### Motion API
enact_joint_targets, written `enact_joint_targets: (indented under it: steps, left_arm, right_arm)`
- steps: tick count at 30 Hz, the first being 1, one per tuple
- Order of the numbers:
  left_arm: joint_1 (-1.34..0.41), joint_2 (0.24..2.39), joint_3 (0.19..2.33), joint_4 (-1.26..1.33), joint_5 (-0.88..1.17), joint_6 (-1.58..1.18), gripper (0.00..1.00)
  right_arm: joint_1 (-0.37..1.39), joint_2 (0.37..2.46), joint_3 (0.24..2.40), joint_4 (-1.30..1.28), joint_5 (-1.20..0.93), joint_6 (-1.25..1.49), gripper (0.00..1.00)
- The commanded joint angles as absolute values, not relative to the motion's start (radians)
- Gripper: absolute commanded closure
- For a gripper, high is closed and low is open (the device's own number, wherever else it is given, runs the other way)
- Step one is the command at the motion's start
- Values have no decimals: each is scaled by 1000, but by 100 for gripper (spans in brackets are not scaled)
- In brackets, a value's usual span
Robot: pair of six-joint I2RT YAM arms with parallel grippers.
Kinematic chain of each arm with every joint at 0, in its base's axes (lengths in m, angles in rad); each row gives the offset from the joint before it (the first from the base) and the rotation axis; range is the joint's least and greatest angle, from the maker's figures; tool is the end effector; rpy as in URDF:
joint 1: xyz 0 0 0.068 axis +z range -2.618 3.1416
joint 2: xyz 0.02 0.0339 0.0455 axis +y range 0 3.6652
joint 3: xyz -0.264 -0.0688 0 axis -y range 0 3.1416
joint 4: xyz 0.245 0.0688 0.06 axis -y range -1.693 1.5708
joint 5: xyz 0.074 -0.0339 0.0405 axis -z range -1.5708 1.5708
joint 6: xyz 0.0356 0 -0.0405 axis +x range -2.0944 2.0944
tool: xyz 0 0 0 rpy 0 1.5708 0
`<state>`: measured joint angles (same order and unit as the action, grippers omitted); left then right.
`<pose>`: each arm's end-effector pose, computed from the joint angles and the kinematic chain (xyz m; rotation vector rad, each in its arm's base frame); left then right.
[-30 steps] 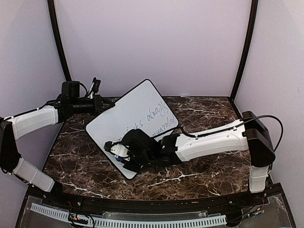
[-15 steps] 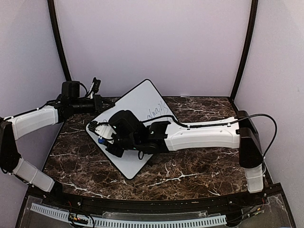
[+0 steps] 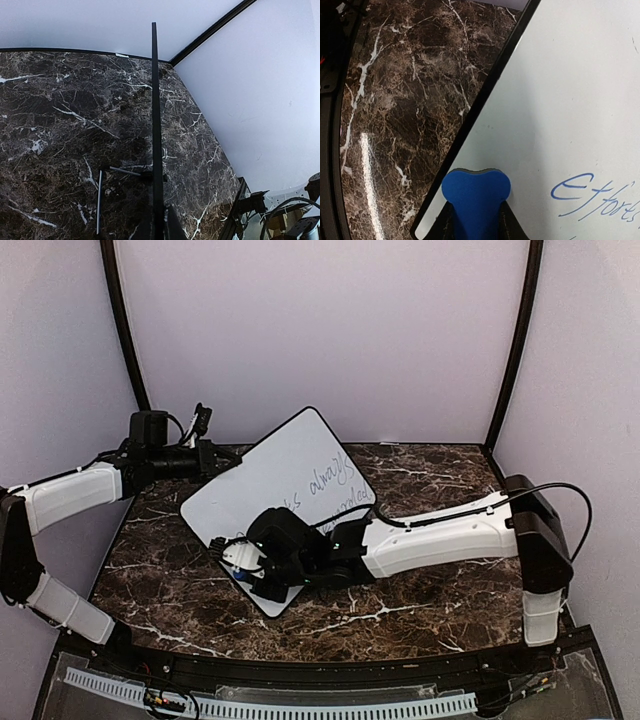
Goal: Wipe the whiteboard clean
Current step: Erase the whiteboard at the center of the board.
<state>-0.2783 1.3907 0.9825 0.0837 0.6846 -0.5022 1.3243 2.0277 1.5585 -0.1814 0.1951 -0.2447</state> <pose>0.2993 -0.1089 0.2987 0.2757 1.9740 -1.1642 0.1211 0.4529 0.2272 -1.4997 1.6555 0.3810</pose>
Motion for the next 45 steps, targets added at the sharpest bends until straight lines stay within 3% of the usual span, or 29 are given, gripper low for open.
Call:
enact_joint_targets:
  steps: [1,9,23,38,45]
  left_arm:
    - [-282,1345,994,132,691,-502,100]
    - [-283,1348,994,133,692,-503,100]
    - [-282,1340,993,130,691,-498,100]
    - [-281,1350,993,138,703,-507,100]
    - [-281,1351,992,139,703,-508,100]
  right_arm:
    - [1322,1973,1465,-206,236,-217,79]
    - [1313,1964,1454,-177,265,-208,79]
    - [1247,2214,1947,-212,340,-238,79]
    - [1244,1945,1353,-142,251,-137,79]
    - [1253,1948,1406,-118,244,-154,79]
